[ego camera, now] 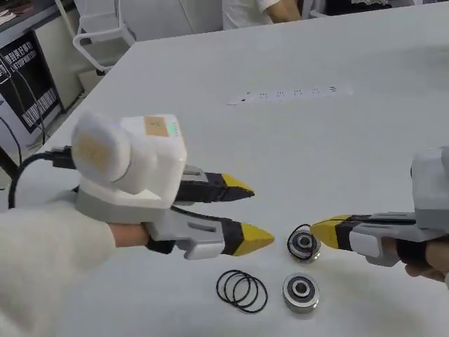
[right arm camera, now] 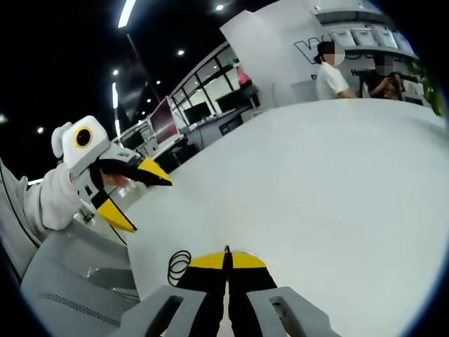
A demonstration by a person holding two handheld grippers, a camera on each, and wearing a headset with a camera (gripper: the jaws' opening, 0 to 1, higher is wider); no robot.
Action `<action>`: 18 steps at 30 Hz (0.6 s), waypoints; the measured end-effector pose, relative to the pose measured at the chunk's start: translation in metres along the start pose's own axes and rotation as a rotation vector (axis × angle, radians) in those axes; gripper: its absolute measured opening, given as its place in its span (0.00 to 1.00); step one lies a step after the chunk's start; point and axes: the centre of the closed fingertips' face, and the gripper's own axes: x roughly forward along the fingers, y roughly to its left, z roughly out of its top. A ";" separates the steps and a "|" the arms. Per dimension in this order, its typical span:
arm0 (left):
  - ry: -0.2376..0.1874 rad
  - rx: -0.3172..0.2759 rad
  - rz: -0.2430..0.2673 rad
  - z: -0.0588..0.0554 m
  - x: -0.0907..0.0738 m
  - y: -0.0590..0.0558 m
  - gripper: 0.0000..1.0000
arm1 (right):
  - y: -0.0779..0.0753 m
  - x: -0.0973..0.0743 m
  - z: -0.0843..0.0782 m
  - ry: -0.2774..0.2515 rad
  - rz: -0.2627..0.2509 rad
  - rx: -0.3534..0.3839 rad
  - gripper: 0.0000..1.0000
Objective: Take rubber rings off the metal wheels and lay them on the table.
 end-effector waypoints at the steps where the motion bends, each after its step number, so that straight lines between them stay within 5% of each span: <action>1: -0.002 0.003 0.012 0.001 -0.008 0.001 0.41 | 0.001 0.000 0.001 0.000 0.002 -0.002 0.00; 9: 0.019 0.021 0.109 -0.002 -0.057 0.009 0.51 | 0.008 -0.003 0.013 -0.027 0.014 -0.015 0.00; 18: -0.011 -0.041 0.125 -0.016 -0.096 -0.009 0.65 | 0.023 -0.004 0.017 -0.026 0.059 -0.018 0.00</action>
